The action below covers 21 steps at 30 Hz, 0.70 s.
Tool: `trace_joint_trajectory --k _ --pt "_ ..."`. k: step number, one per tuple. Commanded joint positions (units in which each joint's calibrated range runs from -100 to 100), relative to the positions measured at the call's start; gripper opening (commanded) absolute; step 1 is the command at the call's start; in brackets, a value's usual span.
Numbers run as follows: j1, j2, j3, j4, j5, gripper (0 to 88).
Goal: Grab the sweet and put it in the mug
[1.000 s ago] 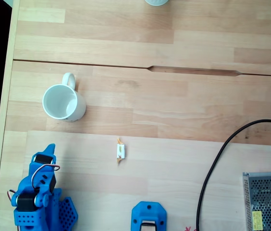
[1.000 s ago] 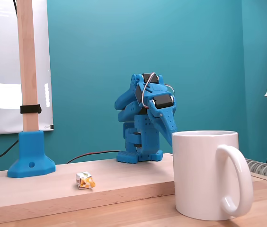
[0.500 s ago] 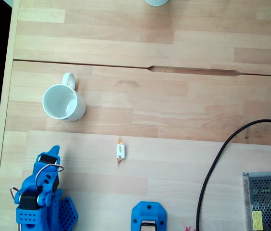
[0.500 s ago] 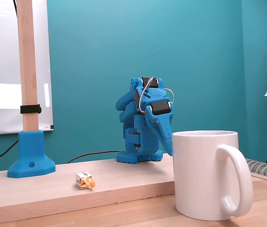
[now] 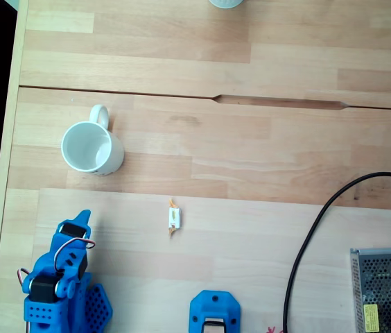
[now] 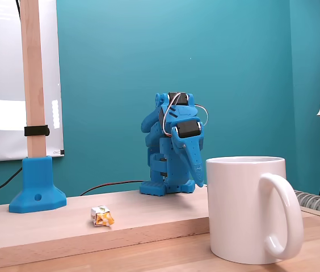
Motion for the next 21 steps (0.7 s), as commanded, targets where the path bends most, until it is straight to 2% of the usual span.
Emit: trace_joint_trajectory --k 1,11,18,21 --pt "0.69 -0.54 -0.50 -0.44 -0.29 6.3" --pt "0.62 2.21 -9.87 -0.93 -0.39 6.7" --pt "0.91 16.07 -26.10 -0.60 -0.44 6.8" --pt "3.88 20.54 -32.70 0.12 -1.17 6.8"
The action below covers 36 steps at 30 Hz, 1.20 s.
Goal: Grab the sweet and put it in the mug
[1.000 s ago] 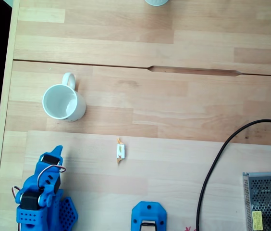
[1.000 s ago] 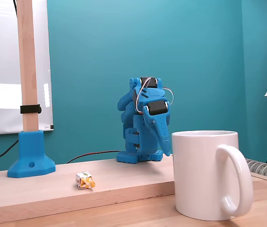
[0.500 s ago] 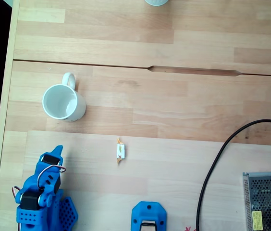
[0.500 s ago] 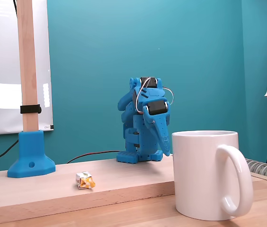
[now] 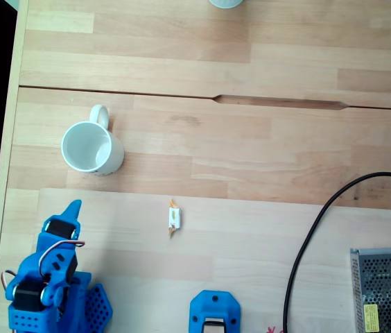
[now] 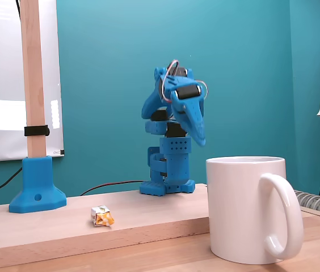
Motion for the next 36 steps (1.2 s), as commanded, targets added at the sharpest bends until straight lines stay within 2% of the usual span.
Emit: trace_joint_trajectory --k 1,9,17,23,32,36 --pt "4.37 4.77 -9.92 0.20 -1.56 6.8" --pt "20.50 6.66 -15.36 1.09 -9.91 5.8" --pt "33.57 7.44 -11.88 11.01 -14.70 6.7" --pt "34.59 16.30 -10.90 12.06 -16.21 6.8" --pt "35.38 34.37 -18.49 12.78 -17.44 6.8" --pt "35.46 40.31 -22.05 12.78 -17.44 10.0"
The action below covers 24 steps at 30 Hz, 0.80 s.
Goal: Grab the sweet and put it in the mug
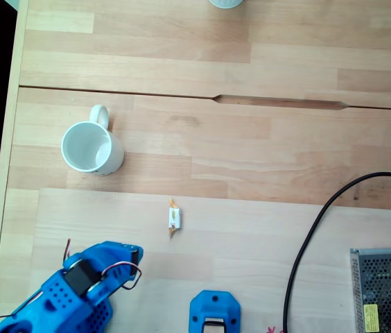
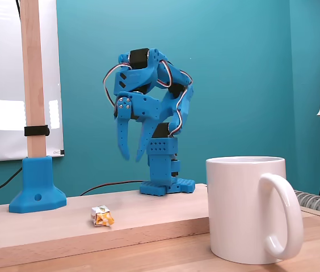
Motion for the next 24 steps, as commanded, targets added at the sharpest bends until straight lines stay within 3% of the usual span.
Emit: trace_joint_trajectory --k 1,10,24 --pt "0.60 4.01 -5.11 0.25 -0.05 11.7" --pt "0.67 12.35 -10.10 -0.47 -0.10 24.8" --pt "0.67 27.93 -17.15 0.49 -0.05 25.7"
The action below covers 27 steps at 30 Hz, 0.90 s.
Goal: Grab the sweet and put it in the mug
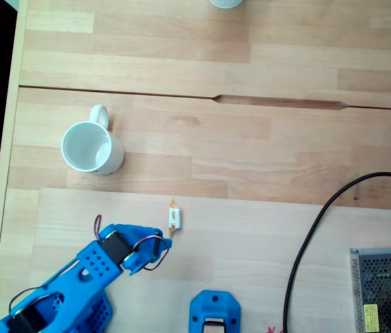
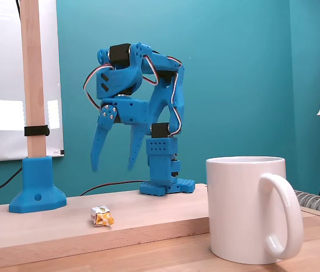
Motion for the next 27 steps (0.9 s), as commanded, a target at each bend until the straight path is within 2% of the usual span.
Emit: trace_joint_trajectory --k 1,11,27 --pt "1.03 0.14 -1.28 0.33 -0.10 25.7" --pt "7.13 3.15 -1.82 -0.80 -0.10 25.7" --pt "6.48 21.48 -17.61 -0.80 0.10 26.3"
